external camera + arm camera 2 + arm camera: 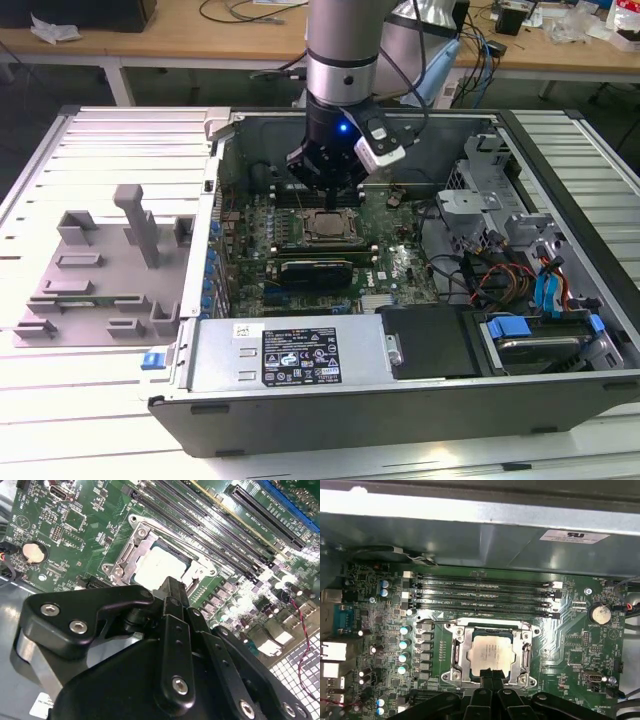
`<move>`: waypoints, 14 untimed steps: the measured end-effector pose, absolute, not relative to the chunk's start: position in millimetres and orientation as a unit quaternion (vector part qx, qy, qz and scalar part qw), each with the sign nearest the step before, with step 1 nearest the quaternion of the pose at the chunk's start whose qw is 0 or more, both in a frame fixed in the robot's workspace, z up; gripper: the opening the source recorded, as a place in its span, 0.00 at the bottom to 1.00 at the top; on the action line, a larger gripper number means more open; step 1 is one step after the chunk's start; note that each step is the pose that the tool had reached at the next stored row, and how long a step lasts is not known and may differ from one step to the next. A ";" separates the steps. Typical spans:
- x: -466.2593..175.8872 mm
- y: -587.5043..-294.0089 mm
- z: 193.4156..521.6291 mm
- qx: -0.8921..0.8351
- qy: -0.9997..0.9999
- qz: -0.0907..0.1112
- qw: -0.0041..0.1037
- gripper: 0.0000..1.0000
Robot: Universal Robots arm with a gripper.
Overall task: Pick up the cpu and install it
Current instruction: 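Install the first cpu locking lever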
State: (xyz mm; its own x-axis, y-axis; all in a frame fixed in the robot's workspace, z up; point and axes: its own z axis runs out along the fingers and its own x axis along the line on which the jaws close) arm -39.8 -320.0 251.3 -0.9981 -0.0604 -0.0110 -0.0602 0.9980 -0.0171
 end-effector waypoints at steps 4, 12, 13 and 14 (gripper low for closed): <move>-49.2 -319.9 251.3 -0.030 0.999 -0.008 0.006 0.11; -59.4 -319.7 253.5 -0.030 0.999 -0.008 0.006 0.11; -59.4 -319.7 254.8 -0.030 0.999 -0.008 0.006 0.11; -59.4 -319.7 256.4 -0.030 0.999 -0.008 0.006 0.11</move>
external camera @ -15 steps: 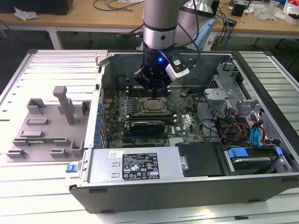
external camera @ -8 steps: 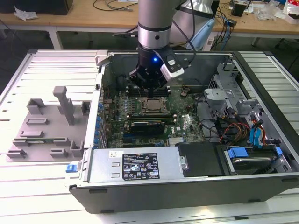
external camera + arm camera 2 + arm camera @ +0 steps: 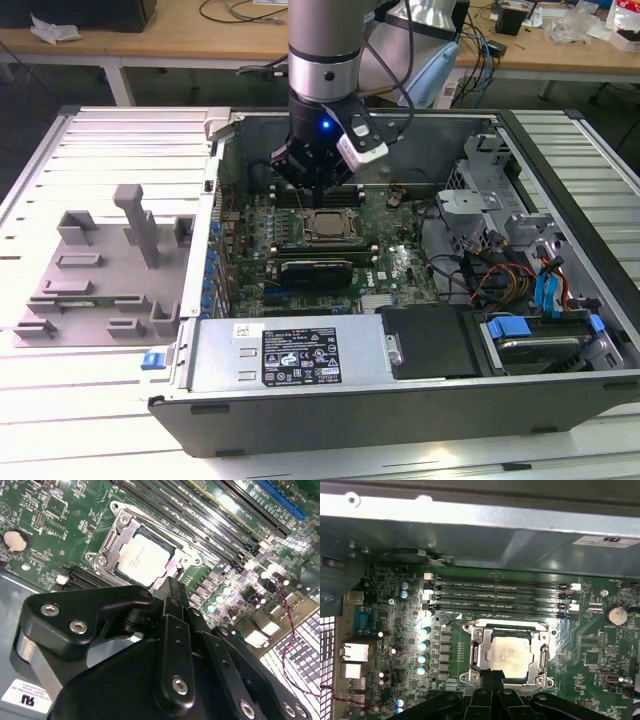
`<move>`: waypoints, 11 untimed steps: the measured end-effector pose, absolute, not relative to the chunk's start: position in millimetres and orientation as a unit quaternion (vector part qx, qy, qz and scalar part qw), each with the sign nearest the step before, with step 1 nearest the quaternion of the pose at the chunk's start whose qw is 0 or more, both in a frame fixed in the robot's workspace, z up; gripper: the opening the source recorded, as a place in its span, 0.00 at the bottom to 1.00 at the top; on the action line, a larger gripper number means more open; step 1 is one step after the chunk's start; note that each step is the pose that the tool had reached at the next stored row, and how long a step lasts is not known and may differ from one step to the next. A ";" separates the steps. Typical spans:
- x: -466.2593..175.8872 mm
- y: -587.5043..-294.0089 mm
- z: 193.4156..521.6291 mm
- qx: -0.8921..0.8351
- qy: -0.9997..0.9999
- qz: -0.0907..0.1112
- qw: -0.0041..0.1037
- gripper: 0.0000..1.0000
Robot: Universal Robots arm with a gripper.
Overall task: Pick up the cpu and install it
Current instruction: 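Install the first cpu locking lever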
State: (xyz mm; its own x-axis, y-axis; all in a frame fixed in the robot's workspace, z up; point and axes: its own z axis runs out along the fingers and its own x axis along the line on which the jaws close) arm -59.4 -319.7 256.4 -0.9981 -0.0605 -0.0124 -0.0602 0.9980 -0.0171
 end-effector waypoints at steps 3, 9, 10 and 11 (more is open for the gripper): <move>-59.4 -319.7 258.3 -0.030 0.999 -0.008 0.007 0.11; -72.0 -319.5 258.7 -0.030 0.999 -0.008 0.007 0.11; -76.3 -319.5 258.7 -0.030 0.999 -0.008 0.007 0.11; -81.0 -319.4 258.7 -0.030 0.999 -0.008 0.007 0.11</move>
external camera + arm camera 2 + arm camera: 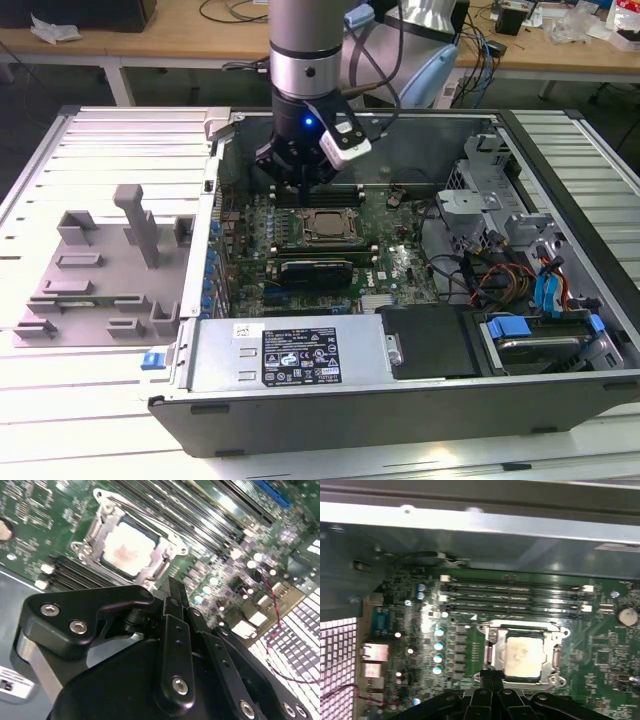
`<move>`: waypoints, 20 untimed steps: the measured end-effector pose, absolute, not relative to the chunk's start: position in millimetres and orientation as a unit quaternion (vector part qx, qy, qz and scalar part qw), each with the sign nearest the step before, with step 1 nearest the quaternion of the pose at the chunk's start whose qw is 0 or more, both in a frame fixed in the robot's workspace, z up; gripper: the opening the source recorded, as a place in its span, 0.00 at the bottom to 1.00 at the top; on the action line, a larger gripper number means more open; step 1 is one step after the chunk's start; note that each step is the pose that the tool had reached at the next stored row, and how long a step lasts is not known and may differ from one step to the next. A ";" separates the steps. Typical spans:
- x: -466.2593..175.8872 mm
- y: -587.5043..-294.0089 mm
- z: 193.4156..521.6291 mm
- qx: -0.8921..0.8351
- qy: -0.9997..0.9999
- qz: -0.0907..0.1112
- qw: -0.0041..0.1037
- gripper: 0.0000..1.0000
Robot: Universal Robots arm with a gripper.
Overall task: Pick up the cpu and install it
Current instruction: 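Install the first cpu locking lever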
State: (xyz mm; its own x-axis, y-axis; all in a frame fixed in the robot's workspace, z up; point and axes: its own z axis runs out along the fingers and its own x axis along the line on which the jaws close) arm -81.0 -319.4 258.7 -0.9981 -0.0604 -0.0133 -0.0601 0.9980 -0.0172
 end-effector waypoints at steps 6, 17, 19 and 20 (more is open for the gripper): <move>-92.1 -319.4 259.3 -0.030 0.999 -0.008 0.009 0.11; -107.1 -319.4 268.3 -0.030 0.999 0.027 0.018 0.11; -112.2 -319.3 268.3 -0.030 0.997 0.062 0.021 0.11; -113.2 -319.3 268.2 -0.030 0.997 0.070 0.022 0.11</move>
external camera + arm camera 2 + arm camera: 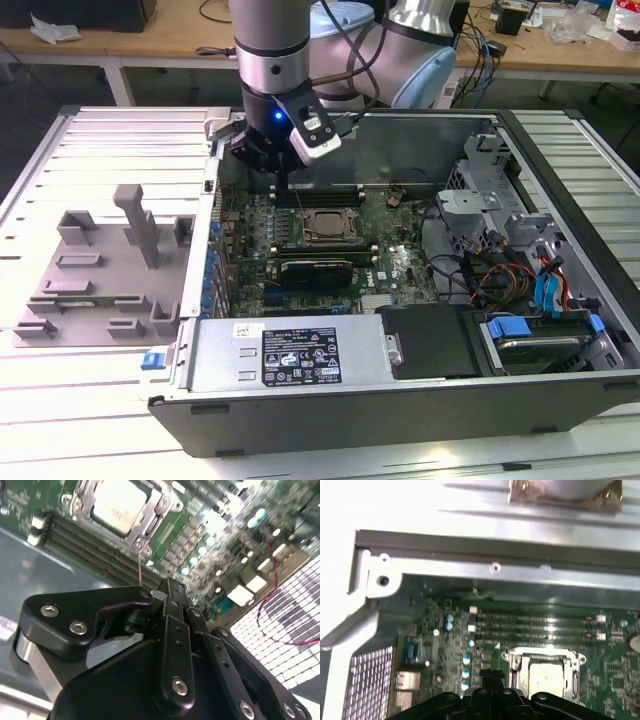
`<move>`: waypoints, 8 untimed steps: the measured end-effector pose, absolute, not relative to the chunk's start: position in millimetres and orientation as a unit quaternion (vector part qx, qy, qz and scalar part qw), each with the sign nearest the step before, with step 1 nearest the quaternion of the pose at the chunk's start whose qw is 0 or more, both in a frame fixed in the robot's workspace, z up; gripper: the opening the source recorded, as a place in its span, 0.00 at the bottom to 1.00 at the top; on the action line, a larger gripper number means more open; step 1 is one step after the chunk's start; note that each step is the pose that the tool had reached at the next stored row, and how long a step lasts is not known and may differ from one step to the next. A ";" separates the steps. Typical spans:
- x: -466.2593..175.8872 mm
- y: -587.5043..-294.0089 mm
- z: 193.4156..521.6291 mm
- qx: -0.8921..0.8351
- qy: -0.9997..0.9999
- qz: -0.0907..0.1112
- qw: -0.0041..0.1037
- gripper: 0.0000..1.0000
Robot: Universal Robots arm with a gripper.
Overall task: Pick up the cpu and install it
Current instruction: 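Install the first cpu locking lever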
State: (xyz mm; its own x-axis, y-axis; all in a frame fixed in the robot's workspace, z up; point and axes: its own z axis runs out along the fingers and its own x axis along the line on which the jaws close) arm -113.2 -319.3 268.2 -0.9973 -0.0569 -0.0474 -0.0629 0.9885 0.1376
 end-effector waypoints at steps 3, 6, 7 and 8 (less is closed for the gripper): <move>-114.6 -319.3 265.3 -0.031 0.995 0.089 0.023 0.11; -114.6 -319.3 263.1 -0.032 0.994 0.099 0.023 0.11; -114.6 -319.3 263.0 -0.033 0.994 0.103 0.024 0.11; -114.6 -319.3 262.8 -0.033 0.994 0.106 0.024 0.11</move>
